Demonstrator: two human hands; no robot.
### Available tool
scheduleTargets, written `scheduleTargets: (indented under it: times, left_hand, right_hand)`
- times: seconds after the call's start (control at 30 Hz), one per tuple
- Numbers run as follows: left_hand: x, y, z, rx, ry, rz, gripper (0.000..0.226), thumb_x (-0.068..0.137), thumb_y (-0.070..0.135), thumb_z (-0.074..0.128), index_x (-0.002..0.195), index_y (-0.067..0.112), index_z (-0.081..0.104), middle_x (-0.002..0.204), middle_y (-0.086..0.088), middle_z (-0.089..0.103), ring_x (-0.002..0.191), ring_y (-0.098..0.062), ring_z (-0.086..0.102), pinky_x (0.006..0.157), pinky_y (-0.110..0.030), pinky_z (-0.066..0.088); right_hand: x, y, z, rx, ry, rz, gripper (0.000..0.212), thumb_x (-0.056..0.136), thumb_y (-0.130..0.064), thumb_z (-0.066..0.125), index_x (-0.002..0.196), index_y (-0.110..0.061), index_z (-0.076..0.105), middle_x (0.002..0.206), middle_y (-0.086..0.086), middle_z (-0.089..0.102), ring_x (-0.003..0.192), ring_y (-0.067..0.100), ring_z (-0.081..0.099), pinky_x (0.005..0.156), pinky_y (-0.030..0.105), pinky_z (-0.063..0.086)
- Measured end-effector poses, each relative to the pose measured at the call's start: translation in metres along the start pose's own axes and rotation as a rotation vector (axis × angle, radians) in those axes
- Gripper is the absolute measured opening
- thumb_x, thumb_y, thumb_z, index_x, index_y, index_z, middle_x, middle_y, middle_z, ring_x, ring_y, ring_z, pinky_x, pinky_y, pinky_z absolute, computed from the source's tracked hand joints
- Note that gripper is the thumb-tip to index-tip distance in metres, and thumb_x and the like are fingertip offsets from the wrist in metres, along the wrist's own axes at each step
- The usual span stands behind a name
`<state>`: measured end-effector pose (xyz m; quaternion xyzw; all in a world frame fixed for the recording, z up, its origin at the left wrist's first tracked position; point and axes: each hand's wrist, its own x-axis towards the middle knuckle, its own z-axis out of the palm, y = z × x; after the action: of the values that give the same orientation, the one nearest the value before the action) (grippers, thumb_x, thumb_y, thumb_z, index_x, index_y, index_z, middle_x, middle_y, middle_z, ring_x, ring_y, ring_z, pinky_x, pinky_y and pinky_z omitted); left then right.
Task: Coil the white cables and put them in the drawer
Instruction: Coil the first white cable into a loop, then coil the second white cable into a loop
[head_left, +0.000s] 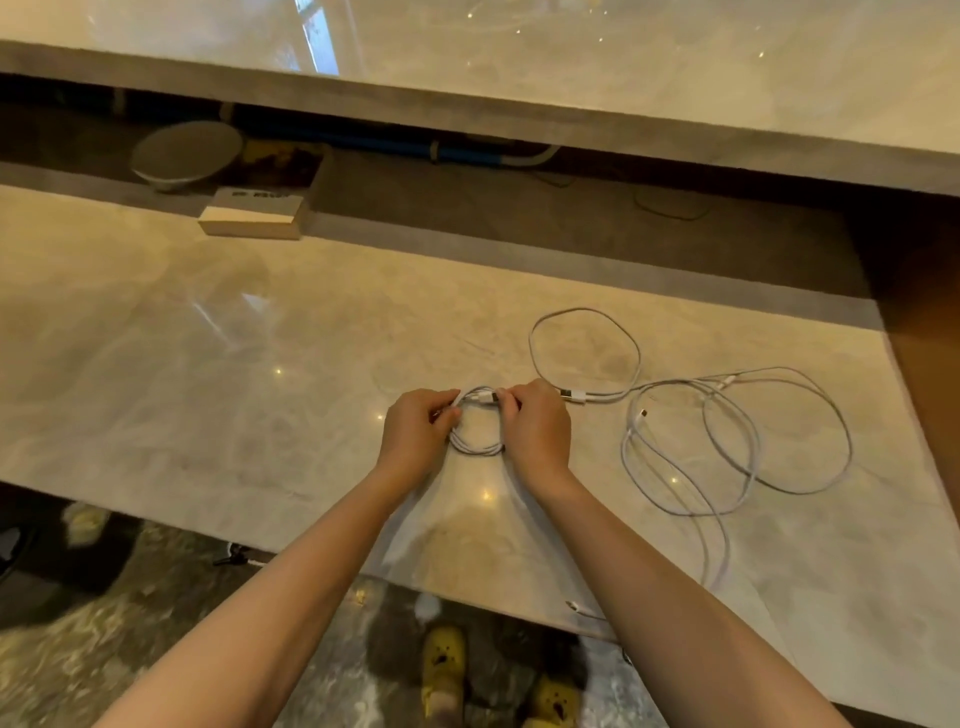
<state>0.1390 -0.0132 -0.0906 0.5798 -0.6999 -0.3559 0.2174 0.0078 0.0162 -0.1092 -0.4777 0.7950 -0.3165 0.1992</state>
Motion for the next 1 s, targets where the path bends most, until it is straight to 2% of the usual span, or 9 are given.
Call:
scheduleTargets:
  times: [0.13, 0.23, 0.33, 0.47, 0.57, 0.7, 0.83, 0.93, 1.0]
  left_hand:
    - [-0.001, -0.009, 0.008, 0.019, 0.052, 0.041, 0.024, 0.089, 0.008, 0.059, 0.112, 0.004, 0.066, 0.099, -0.006, 0.052, 0.09, -0.014, 0.046, 0.07, -0.006, 0.032]
    - [-0.001, -0.012, 0.009, 0.04, 0.042, 0.068, 0.028, 0.09, 0.009, 0.058, 0.117, 0.006, 0.064, 0.095, 0.0, 0.049, 0.094, -0.014, 0.042, 0.07, -0.008, 0.028]
    - [-0.002, -0.013, 0.012, 0.038, 0.065, 0.104, 0.021, 0.09, 0.008, 0.057, 0.109, 0.003, 0.066, 0.092, 0.0, 0.048, 0.09, -0.011, 0.042, 0.072, -0.004, 0.032]
    - [-0.001, -0.015, 0.016, 0.088, 0.067, 0.119, 0.01, 0.093, 0.014, 0.052, 0.097, 0.011, 0.061, 0.1, -0.003, 0.05, 0.089, 0.001, 0.046, 0.075, -0.017, 0.031]
    - [-0.001, -0.014, 0.015, 0.261, 0.029, 0.164, 0.026, 0.094, 0.016, 0.049, 0.114, 0.006, 0.061, 0.114, -0.014, 0.053, 0.106, -0.025, 0.047, 0.081, -0.023, 0.031]
    - [-0.001, -0.01, 0.012, 0.249, 0.035, 0.14, 0.037, 0.096, 0.017, 0.045, 0.131, 0.007, 0.051, 0.115, -0.013, 0.054, 0.11, -0.025, 0.045, 0.086, -0.021, 0.03]
    - [0.008, 0.005, 0.007, 0.319, 0.114, 0.111, 0.037, 0.097, 0.025, 0.042, 0.129, 0.009, 0.053, 0.12, -0.016, 0.058, 0.114, -0.032, 0.045, 0.094, -0.037, 0.036]
    - [0.017, 0.021, 0.003, 0.371, 0.127, 0.127, 0.036, 0.097, 0.026, 0.043, 0.128, 0.013, 0.055, 0.123, -0.013, 0.058, 0.115, -0.033, 0.044, 0.094, -0.04, 0.034]
    - [0.024, 0.033, 0.004, 0.35, 0.102, 0.167, 0.034, 0.096, 0.024, 0.044, 0.126, 0.014, 0.057, 0.122, -0.012, 0.058, 0.116, -0.032, 0.044, 0.094, -0.039, 0.034]
  right_hand:
    - [-0.002, -0.001, -0.002, 0.017, -0.004, -0.026, 0.026, 0.095, -0.02, 0.05, 0.106, -0.008, 0.07, 0.1, 0.01, 0.064, 0.093, 0.023, 0.058, 0.074, 0.027, 0.039]
    - [0.001, -0.001, -0.003, 0.03, -0.017, -0.018, 0.024, 0.094, -0.018, 0.05, 0.102, -0.008, 0.071, 0.099, 0.009, 0.066, 0.092, 0.023, 0.059, 0.074, 0.025, 0.038]
    - [0.005, -0.003, -0.002, 0.027, -0.021, 0.007, 0.023, 0.094, -0.017, 0.049, 0.097, -0.006, 0.069, 0.099, 0.011, 0.065, 0.09, 0.024, 0.058, 0.075, 0.03, 0.041]
    - [0.006, -0.005, -0.002, 0.013, -0.037, -0.006, 0.021, 0.095, -0.017, 0.047, 0.095, -0.004, 0.064, 0.098, 0.012, 0.062, 0.089, 0.026, 0.057, 0.076, 0.038, 0.046]
    - [0.009, -0.004, -0.006, 0.023, -0.086, -0.012, 0.022, 0.095, -0.018, 0.046, 0.094, -0.004, 0.063, 0.096, 0.013, 0.062, 0.087, 0.026, 0.057, 0.076, 0.038, 0.046]
    - [0.012, 0.0, -0.018, 0.066, -0.196, -0.041, 0.024, 0.094, -0.023, 0.05, 0.095, -0.006, 0.066, 0.097, 0.012, 0.063, 0.091, 0.024, 0.057, 0.074, 0.03, 0.04]
    - [0.012, 0.002, -0.036, 0.045, -0.296, -0.112, 0.026, 0.093, -0.025, 0.052, 0.107, -0.009, 0.067, 0.107, 0.01, 0.064, 0.1, 0.022, 0.057, 0.083, 0.028, 0.042]
    - [0.019, 0.009, -0.057, 0.0, -0.233, -0.15, 0.024, 0.092, -0.019, 0.053, 0.11, -0.008, 0.066, 0.11, 0.011, 0.064, 0.103, 0.024, 0.057, 0.087, 0.03, 0.041]
    - [0.029, 0.023, -0.075, -0.168, -0.149, -0.161, 0.023, 0.089, -0.016, 0.055, 0.108, -0.01, 0.066, 0.11, 0.009, 0.064, 0.107, 0.026, 0.053, 0.087, 0.033, 0.039]
